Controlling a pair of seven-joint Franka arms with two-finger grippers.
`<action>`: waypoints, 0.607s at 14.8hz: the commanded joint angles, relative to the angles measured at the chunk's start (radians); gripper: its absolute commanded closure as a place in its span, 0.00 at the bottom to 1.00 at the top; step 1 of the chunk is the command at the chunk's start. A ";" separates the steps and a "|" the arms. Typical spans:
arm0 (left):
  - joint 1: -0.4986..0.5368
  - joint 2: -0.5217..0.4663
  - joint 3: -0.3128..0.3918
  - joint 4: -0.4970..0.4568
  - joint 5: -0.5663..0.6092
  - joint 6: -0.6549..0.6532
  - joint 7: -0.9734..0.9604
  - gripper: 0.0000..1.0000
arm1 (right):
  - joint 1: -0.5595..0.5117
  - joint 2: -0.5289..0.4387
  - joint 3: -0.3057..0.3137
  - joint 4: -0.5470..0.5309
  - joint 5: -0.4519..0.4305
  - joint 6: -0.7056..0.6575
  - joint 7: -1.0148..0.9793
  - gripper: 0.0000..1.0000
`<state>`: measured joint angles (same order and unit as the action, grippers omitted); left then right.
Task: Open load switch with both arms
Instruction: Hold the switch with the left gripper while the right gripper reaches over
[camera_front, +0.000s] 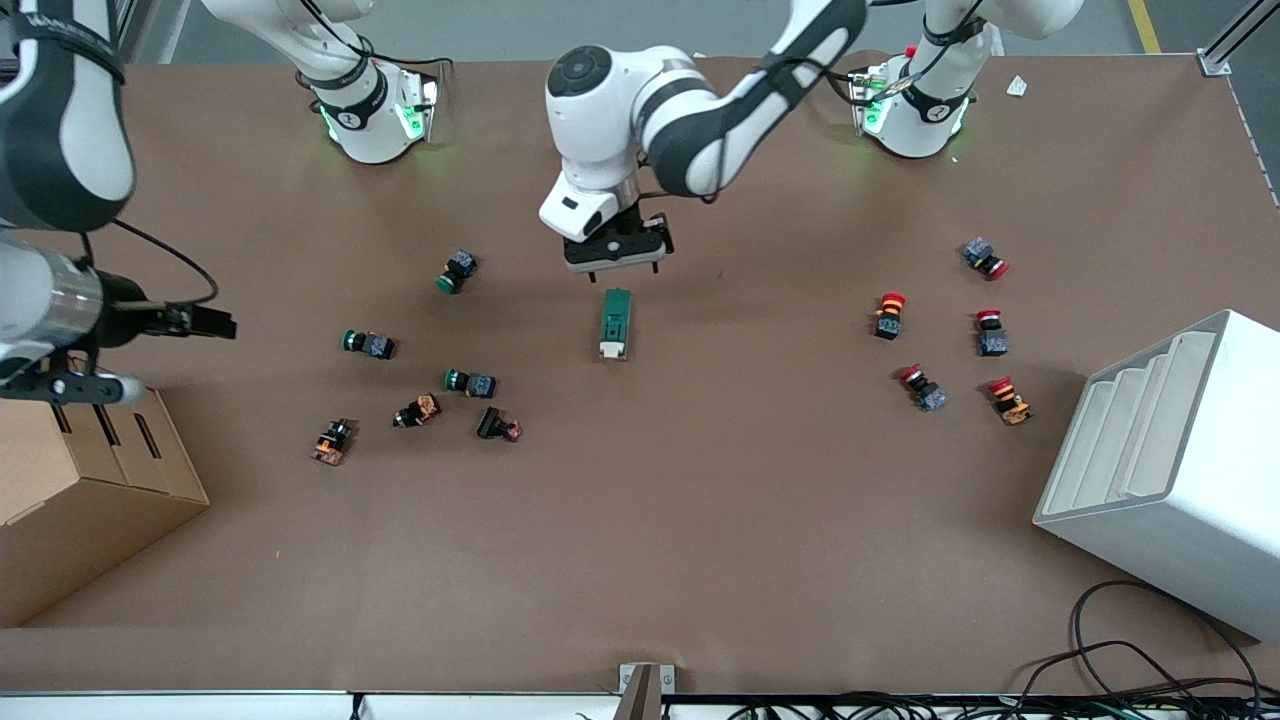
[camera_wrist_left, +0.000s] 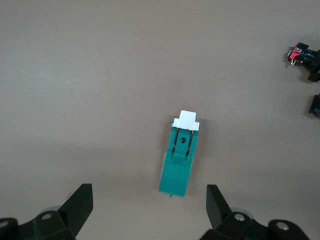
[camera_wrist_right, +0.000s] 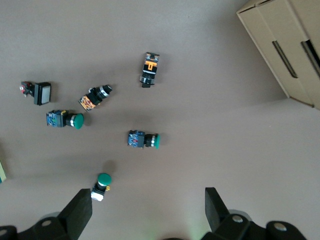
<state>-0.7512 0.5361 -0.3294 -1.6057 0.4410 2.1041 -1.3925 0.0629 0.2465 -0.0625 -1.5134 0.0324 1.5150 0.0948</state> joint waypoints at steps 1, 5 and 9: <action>-0.054 0.043 0.004 -0.051 0.184 0.075 -0.193 0.01 | 0.052 0.048 0.001 0.021 0.050 0.010 0.162 0.00; -0.123 0.159 0.003 -0.054 0.560 0.079 -0.584 0.02 | 0.130 0.141 0.001 0.027 0.081 0.053 0.362 0.00; -0.152 0.212 0.003 -0.082 0.769 0.079 -0.746 0.02 | 0.199 0.200 0.003 0.030 0.109 0.109 0.565 0.00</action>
<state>-0.8947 0.7423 -0.3304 -1.6730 1.1313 2.1746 -2.0887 0.2363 0.4180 -0.0544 -1.5090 0.1201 1.6193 0.5736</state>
